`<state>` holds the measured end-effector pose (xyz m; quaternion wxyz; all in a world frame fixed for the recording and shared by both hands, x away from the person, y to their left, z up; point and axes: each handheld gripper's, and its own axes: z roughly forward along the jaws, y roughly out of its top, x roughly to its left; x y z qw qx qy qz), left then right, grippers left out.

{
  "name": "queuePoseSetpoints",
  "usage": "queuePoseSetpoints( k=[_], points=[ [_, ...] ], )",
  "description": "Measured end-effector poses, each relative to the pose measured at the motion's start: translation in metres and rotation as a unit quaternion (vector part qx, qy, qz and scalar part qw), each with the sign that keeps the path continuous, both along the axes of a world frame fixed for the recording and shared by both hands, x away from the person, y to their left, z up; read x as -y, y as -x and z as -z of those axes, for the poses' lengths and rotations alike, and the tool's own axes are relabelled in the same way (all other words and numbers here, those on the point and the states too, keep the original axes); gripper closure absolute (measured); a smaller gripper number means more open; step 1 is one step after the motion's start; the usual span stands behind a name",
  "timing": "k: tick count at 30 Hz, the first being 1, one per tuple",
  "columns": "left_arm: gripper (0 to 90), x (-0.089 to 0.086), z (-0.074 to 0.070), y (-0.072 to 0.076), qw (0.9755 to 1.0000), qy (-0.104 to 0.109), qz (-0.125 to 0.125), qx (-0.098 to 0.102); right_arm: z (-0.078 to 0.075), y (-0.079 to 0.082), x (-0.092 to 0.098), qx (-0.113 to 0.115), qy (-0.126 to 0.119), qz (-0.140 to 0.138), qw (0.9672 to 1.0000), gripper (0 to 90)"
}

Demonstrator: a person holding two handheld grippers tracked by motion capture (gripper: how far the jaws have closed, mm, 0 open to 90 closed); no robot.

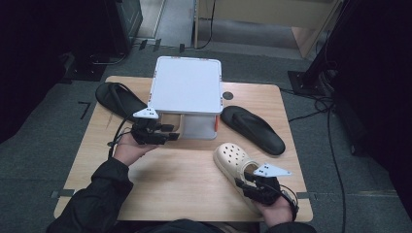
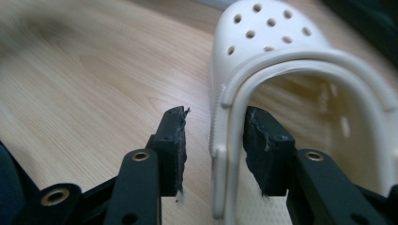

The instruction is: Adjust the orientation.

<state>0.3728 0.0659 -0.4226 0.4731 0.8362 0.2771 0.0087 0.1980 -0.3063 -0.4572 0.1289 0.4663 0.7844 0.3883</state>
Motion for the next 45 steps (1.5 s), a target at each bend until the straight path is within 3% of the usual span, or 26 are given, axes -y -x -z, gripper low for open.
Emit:
queuePoseSetpoints(
  k=[3, 6, 12, 19, 27, 33, 41, 45],
  points=[
    [52.9, 0.001, 0.0, 0.001, 1.0, -0.001, 0.002, -0.001, 0.004, -0.008, -0.005, -0.006, 0.013, -0.001, 0.9999, 75.3],
    [59.3, 0.0, -0.001, 0.001, 1.0, -0.002, 0.0, -0.004, 0.002, -0.015, -0.001, -0.028, -0.025, 0.011, 0.9992, 77.9],
    [62.2, 0.001, -0.001, 0.003, 0.9999, -0.009, 0.005, 0.0, -0.008, -0.021, -0.012, -0.003, -0.021, 0.002, 0.9998, 78.0],
    [63.8, 0.005, 0.0, 0.007, 0.9999, -0.012, 0.005, 0.002, -0.014, -0.039, -0.038, 0.013, -0.023, -0.022, 0.9994, 77.9],
    [65.6, 0.005, 0.004, 0.012, 0.9999, 0.008, -0.006, -0.006, -0.015, -0.058, -0.065, 0.018, -0.031, -0.047, 0.9982, 77.4],
    [65.8, 0.008, 0.01, 0.019, 1.0, -0.001, -0.006, 0.0, -0.007, -0.062, -0.08, 0.014, -0.024, -0.068, 0.9973, 77.4],
    [65.3, 0.012, 0.021, 0.025, 0.9999, -0.011, -0.009, -0.001, 0.005, -0.061, -0.081, 0.015, -0.026, -0.083, 0.9961, 75.7],
    [66.8, 0.01, 0.025, 0.025, 0.9999, 0.001, -0.015, -0.007, -0.002, -0.058, -0.074, 0.033, -0.04, -0.08, 0.9955, 67.4]
  ],
)
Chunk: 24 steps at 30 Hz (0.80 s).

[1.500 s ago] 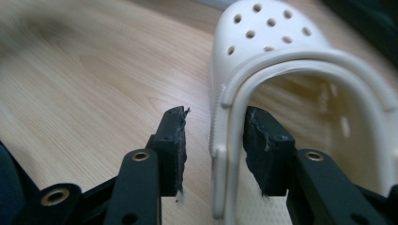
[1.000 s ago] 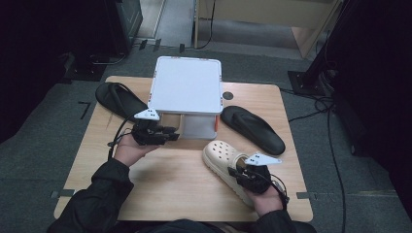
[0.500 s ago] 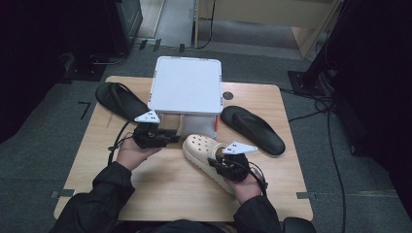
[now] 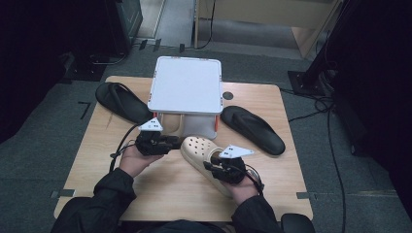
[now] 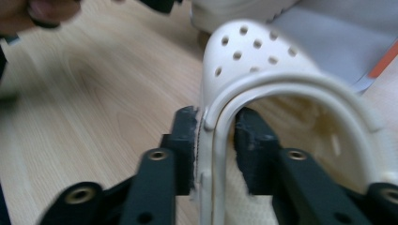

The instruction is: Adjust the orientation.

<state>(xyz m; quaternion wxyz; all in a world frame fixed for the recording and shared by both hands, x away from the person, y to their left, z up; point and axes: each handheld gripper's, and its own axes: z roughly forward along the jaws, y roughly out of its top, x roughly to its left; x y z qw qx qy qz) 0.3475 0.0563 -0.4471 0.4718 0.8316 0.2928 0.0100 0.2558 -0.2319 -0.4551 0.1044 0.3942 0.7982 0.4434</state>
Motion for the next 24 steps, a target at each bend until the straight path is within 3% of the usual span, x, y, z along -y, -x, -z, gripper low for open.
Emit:
queuePoseSetpoints(
  k=[4, 9, 15, 19, 21, 24],
  points=[
    [68.5, 0.001, 0.002, 0.001, 1.0, -0.006, -0.003, 0.001, -0.012, 0.005, 0.016, 0.001, -0.011, -0.004, 0.9999, 69.0],
    [69.6, 0.005, 0.004, 0.004, 0.9998, -0.017, -0.004, 0.005, -0.024, 0.002, 0.044, 0.027, -0.008, 0.019, 0.9994, 77.0],
    [71.2, 0.007, 0.008, 0.007, 0.9999, -0.011, -0.006, 0.005, -0.013, -0.027, 0.06, 0.023, -0.007, 0.027, 0.9994, 78.0],
    [72.3, 0.012, 0.015, 0.007, 0.9999, -0.012, -0.002, -0.002, -0.003, -0.042, 0.062, 0.021, 0.006, 0.013, 0.9997, 78.0],
    [72.4, 0.016, 0.019, 0.006, 0.9999, -0.014, 0.002, -0.006, -0.002, -0.047, 0.064, 0.016, -0.016, 0.012, 0.9997, 78.3],
    [72.3, 0.02, 0.023, 0.006, 0.9999, -0.014, 0.0, -0.01, 0.0, -0.053, 0.068, 0.021, 0.003, 0.023, 0.9995, 78.7]
  ],
)
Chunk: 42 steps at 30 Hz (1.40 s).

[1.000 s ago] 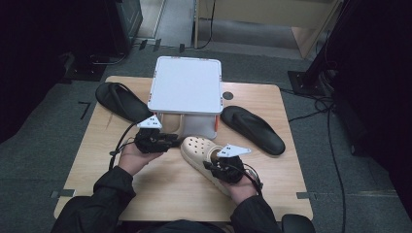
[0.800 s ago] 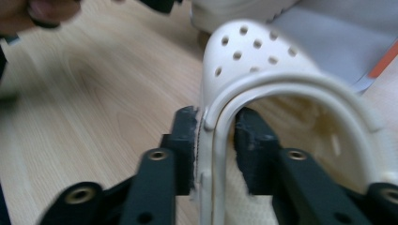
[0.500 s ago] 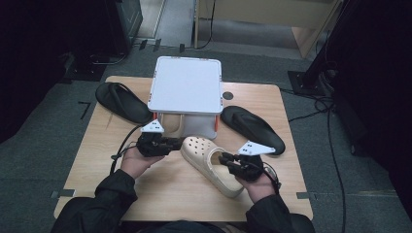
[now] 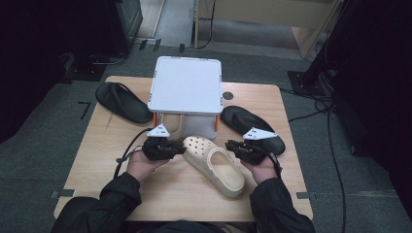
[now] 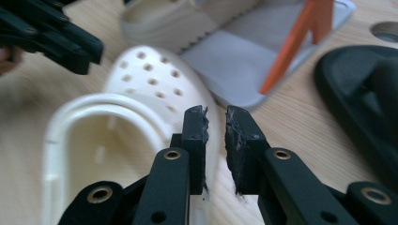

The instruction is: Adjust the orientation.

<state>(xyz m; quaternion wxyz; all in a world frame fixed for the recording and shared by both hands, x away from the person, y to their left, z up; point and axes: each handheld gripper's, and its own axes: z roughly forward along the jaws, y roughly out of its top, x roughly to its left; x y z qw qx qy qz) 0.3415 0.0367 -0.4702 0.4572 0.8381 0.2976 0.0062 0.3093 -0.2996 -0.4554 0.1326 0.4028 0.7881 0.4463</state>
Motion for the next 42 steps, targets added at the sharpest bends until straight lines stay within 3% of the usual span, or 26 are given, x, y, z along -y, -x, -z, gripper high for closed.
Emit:
queuePoseSetpoints(
  k=[2, 7, 10, 11, 16, 28, 30, 42],
  points=[
    [72.3, 0.002, 0.002, 0.001, 1.0, -0.002, 0.001, 0.002, 0.005, -0.004, 0.003, -0.004, 0.007, 0.001, 1.0, 79.6],
    [72.1, 0.01, 0.007, 0.003, 0.9998, -0.015, 0.009, 0.004, 0.023, -0.012, 0.003, -0.039, 0.026, -0.005, 0.9989, 80.2],
    [72.1, 0.01, 0.007, 0.001, 0.9999, -0.008, 0.009, 0.001, 0.027, -0.011, 0.0, -0.052, 0.024, -0.017, 0.9982, 81.1],
    [72.2, 0.009, 0.008, 0.0, 0.9999, -0.006, 0.009, -0.001, 0.027, -0.01, -0.001, -0.047, 0.03, -0.015, 0.9983, 81.3],
    [72.1, 0.01, 0.008, -0.001, 0.9999, -0.008, 0.007, 0.002, 0.029, -0.007, -0.002, -0.07, 0.008, -0.015, 0.9974, 84.6],
    [70.5, 0.015, 0.008, -0.008, 0.9999, -0.009, 0.014, 0.003, 0.03, 0.011, -0.01, -0.077, 0.008, -0.036, 0.9964, 84.2],
    [70.4, 0.016, 0.008, -0.01, 0.9999, -0.009, 0.014, 0.002, 0.031, 0.014, -0.013, -0.069, 0.015, -0.032, 0.997, 84.2],
    [70.3, 0.016, 0.008, -0.019, 0.9999, -0.005, 0.012, -0.004, 0.03, 0.023, -0.019, -0.077, 0.004, -0.035, 0.9964, 84.2]
  ],
)
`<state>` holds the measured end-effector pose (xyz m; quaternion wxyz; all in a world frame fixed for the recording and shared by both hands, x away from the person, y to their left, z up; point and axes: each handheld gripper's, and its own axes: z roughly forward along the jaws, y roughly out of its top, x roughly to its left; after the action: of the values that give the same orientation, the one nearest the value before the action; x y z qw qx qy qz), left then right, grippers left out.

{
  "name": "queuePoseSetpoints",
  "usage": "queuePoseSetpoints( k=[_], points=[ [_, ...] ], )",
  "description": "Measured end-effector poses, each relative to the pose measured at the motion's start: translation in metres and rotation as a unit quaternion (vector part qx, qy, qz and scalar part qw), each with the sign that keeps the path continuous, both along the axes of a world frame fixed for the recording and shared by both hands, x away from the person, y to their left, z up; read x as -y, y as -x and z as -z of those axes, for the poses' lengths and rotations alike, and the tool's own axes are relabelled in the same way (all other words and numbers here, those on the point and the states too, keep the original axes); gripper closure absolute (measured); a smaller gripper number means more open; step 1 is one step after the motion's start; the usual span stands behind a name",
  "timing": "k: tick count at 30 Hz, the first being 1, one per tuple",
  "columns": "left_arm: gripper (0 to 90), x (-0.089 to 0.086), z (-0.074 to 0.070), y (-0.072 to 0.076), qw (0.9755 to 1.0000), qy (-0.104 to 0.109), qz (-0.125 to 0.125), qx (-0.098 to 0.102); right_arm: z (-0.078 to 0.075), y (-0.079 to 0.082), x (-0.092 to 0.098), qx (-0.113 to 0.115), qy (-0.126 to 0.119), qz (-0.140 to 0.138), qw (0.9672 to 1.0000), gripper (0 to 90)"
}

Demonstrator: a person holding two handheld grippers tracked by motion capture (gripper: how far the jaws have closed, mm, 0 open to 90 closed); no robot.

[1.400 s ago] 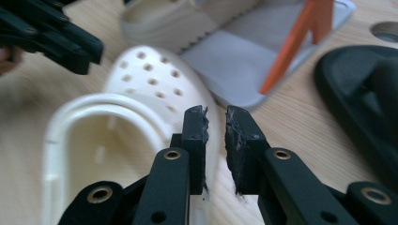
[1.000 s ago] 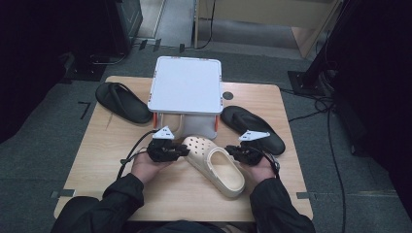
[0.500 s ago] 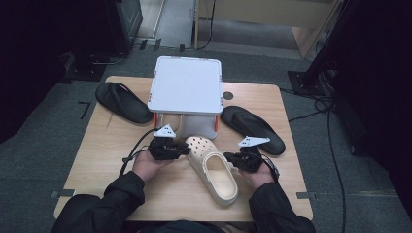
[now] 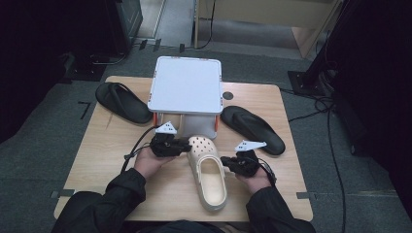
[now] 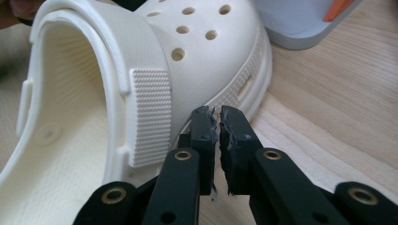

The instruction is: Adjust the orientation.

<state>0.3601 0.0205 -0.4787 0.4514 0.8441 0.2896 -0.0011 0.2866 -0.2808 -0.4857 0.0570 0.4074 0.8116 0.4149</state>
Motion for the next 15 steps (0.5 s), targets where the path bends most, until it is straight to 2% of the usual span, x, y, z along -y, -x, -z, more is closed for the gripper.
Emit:
queuePoseSetpoints(
  k=[6, 12, 15],
  points=[
    [70.2, 0.0004, 0.0002, -0.0032, 1.0, 0.002, -0.004, -0.001, -0.0003, 0.0033, -0.003, -0.001, -0.003, -0.005, 1.0, 84.2],
    [69.8, -0.0004, 0.0016, -0.008, 0.9998, 0.01, -0.007, -0.013, -0.0006, 0.0067, -0.0072, -0.001, -0.003, -0.017, 0.9998, 83.3],
    [68.0, -0.001, 0.0007, -0.0098, 0.9999, 0.006, -0.006, -0.014, 0.0002, 0.0062, -0.0052, 0.002, 0.001, -0.015, 0.9999, 76.4]
  ],
)
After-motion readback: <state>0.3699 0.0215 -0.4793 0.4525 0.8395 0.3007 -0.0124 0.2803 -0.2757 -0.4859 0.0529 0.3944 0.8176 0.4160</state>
